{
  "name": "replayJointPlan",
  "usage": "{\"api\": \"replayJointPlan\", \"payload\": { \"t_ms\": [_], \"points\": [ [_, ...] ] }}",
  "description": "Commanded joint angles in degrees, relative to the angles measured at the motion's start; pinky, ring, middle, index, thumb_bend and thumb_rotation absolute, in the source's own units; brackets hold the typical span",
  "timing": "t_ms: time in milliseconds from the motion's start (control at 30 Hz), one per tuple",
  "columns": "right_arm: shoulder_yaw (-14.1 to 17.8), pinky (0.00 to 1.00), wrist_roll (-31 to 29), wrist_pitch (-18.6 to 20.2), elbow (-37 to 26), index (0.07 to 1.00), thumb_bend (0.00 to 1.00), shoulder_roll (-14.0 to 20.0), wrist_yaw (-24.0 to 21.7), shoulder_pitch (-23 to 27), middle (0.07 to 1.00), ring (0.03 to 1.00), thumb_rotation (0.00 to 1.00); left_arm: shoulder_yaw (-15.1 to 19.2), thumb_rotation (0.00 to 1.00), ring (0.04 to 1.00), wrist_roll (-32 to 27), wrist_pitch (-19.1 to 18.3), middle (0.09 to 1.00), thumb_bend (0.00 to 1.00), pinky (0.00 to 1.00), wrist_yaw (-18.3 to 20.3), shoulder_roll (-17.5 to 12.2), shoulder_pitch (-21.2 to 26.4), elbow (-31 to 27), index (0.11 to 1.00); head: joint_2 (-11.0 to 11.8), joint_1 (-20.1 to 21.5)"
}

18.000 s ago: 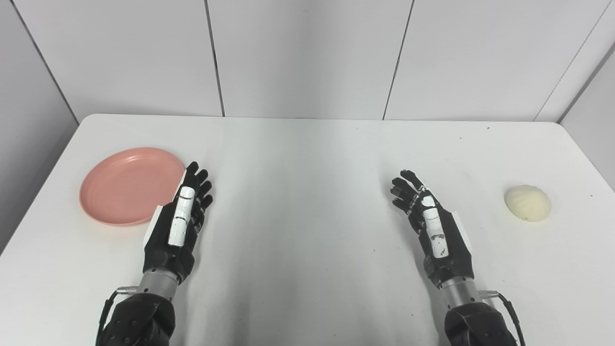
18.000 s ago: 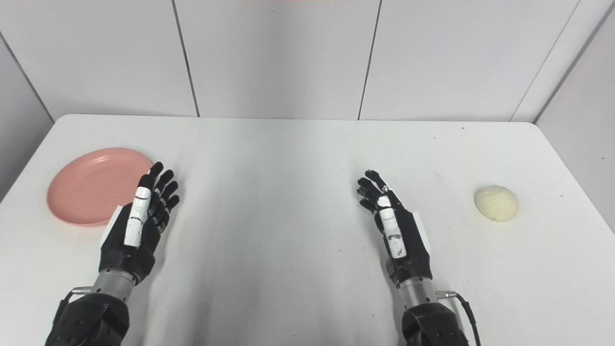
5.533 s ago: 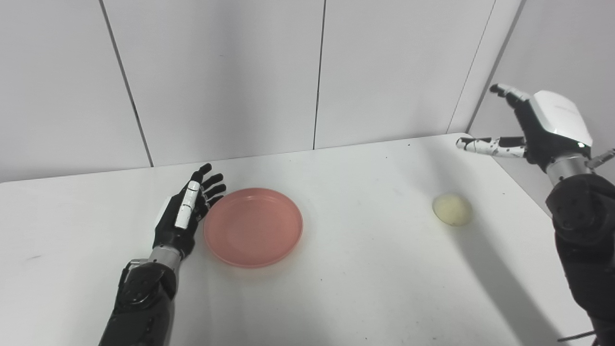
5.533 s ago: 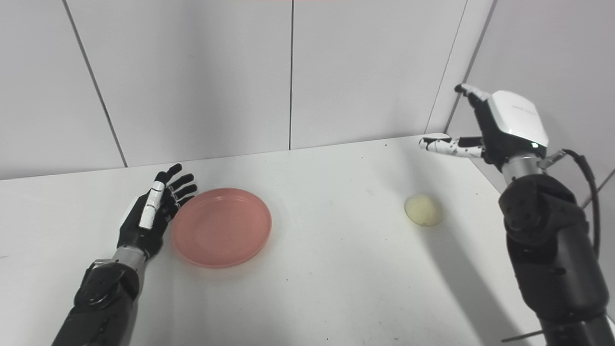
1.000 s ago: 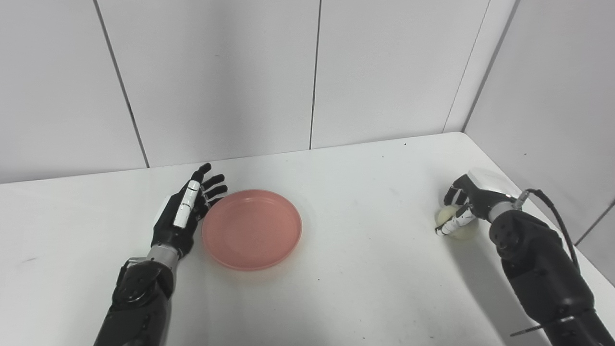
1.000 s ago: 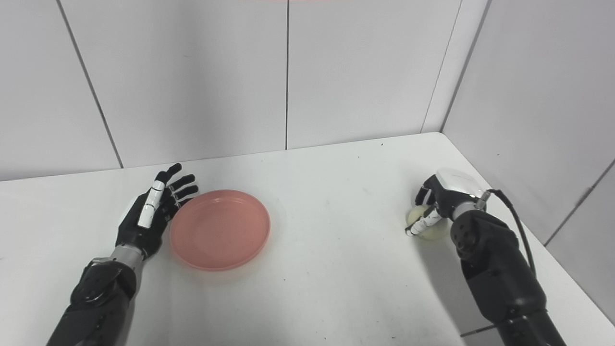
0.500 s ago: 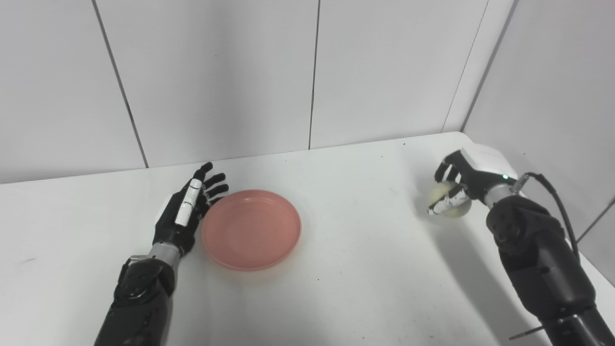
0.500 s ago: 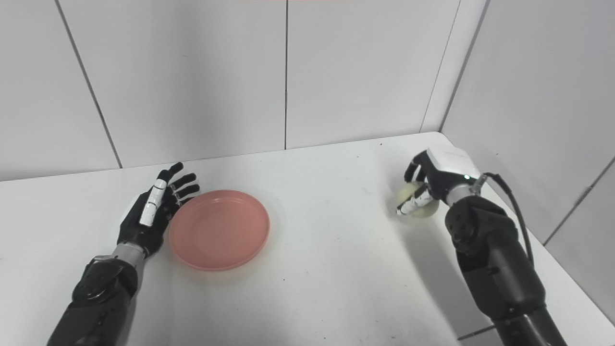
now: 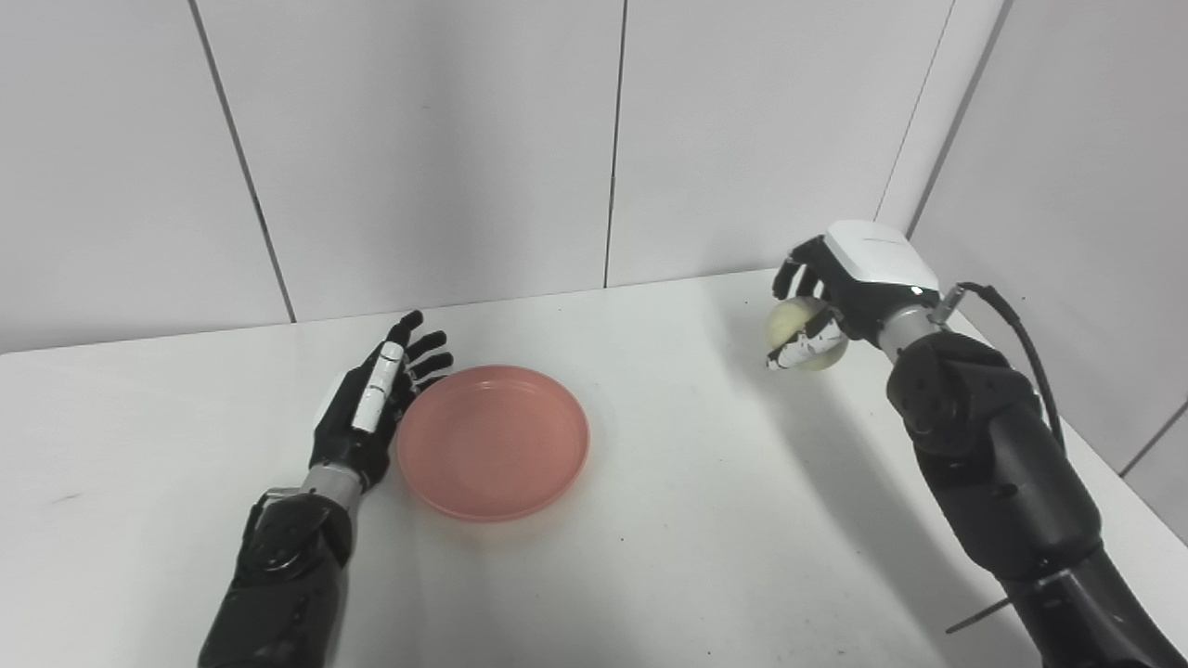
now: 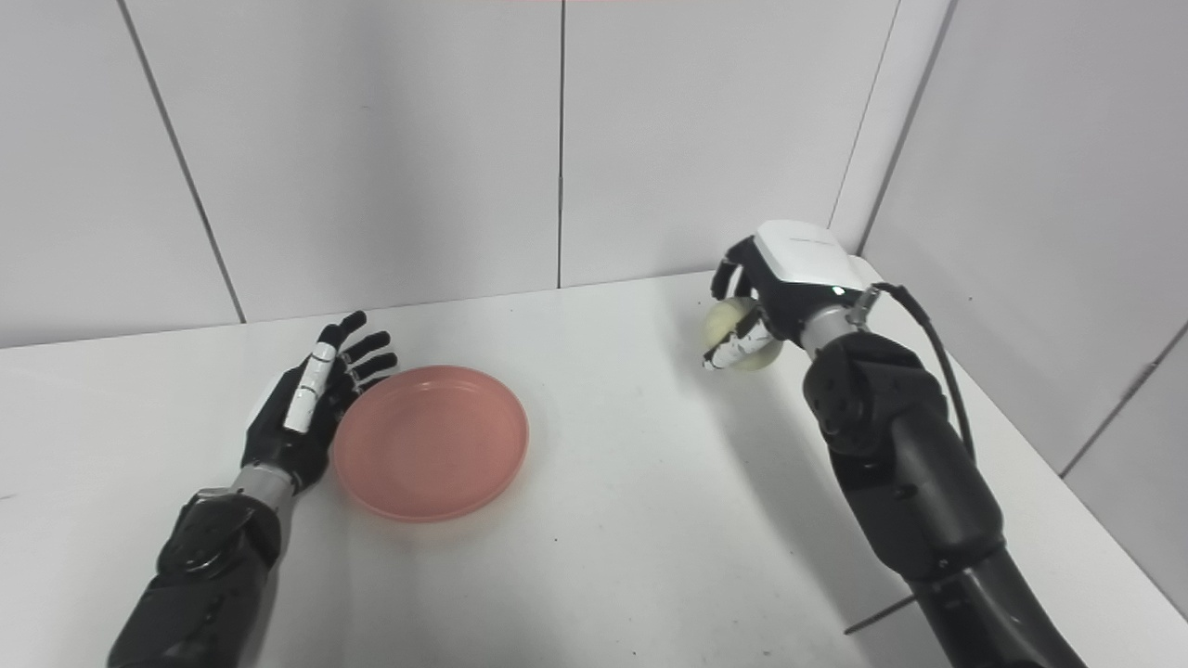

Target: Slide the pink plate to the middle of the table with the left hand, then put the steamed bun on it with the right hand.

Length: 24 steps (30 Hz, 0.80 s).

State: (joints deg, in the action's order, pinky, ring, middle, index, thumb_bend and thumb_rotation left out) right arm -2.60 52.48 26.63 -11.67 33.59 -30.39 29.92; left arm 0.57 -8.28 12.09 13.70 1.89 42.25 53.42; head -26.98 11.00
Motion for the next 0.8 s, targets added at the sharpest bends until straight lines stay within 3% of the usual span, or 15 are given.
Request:
{"api": "replayJointPlan", "payload": {
  "t_ms": [0, 200, 700, 767],
  "points": [
    [-0.12, 0.28, -0.88, -0.53, -1.61, 0.524, 0.53, -0.23, 1.92, 3.35, 0.441, 0.365, 0.0, -0.77, 0.86, 0.805, 1.24, -3.03, 0.857, 0.69, 0.75, -0.51, 0.61, -1.63, 2.85, 0.904, -0.02, -0.15],
    [-2.36, 0.35, -3.63, -3.9, 1.21, 0.5, 0.53, -1.78, 4.05, 5.36, 0.477, 0.443, 0.0, -0.98, 0.87, 0.8, 1.86, -2.09, 0.85, 0.67, 0.77, -1.43, 1.19, -1.11, 4.25, 0.904, 0.06, -3.04],
    [-9.62, 0.29, -5.2, -3.21, 0.14, 0.509, 0.53, -7.73, 1.8, 9.98, 0.465, 0.393, 0.0, -1.8, 0.87, 0.795, 2.59, 1.43, 0.839, 0.7, 0.8, -3.81, 3.02, 1.3, 10.11, 0.889, 0.56, -9.54],
    [-10.39, 0.24, -5.56, -4.24, 0.62, 0.523, 0.53, -8.35, 1.96, 10.16, 0.437, 0.335, 0.0, -1.85, 0.87, 0.793, 2.62, 1.59, 0.839, 0.7, 0.79, -4.08, 3.21, 1.63, 10.77, 0.887, 0.54, -9.98]
  ]
}}
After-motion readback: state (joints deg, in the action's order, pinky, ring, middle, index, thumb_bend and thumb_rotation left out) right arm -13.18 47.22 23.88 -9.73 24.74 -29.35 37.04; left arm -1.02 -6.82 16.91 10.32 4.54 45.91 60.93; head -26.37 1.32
